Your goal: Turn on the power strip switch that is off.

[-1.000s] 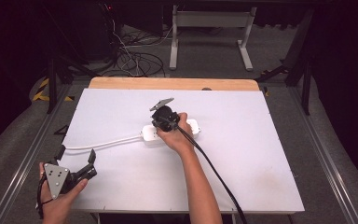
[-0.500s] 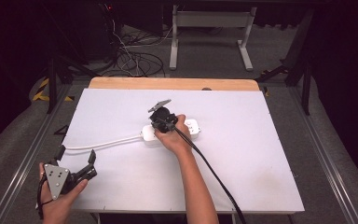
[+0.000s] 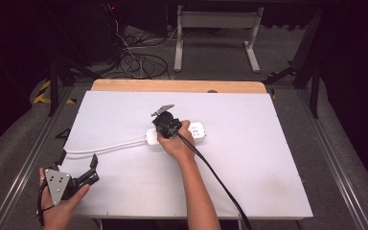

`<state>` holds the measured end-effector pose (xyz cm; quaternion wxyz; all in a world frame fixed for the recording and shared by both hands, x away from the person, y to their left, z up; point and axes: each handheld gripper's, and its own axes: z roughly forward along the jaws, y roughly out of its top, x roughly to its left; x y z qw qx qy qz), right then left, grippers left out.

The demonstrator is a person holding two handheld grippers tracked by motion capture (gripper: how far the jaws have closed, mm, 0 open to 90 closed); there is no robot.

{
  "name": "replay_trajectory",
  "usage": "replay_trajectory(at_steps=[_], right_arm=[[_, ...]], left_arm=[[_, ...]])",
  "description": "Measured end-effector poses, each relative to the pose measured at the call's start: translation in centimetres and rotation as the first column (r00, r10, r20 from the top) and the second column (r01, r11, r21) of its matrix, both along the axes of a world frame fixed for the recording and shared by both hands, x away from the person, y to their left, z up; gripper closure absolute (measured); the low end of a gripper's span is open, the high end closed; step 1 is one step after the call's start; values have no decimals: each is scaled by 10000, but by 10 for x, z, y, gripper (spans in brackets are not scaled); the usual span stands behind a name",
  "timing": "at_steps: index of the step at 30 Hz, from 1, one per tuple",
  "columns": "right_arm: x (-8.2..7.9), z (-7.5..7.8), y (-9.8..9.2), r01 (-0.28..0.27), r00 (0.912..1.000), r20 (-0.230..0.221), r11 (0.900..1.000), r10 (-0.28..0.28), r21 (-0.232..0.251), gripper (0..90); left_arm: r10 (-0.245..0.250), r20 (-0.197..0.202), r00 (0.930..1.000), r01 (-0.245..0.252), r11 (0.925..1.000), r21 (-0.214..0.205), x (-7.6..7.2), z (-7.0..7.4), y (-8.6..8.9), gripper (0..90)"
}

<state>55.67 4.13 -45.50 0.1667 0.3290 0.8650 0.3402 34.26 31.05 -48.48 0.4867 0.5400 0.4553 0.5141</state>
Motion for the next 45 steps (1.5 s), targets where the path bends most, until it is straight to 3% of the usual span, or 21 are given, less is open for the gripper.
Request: replay_trajectory(at_steps=[6, 16, 45], right_arm=[[-1, -2, -6, 185, 9998, -70, 9995, -183, 261, 900], [-9, -1, 6, 440, 9978, 519, 9971, -408, -622, 900], [-6, 0, 2, 399, 9986, 359, 9982, -383, -451, 900]], left_arm=[[56, 18, 10000, -56, 10000, -73, 0, 0, 0, 76], [-127, -26, 9999, 127, 9999, 9, 3, 0, -6, 76], [-171, -137, 9998, 172, 9998, 76, 5, -3, -7, 76]])
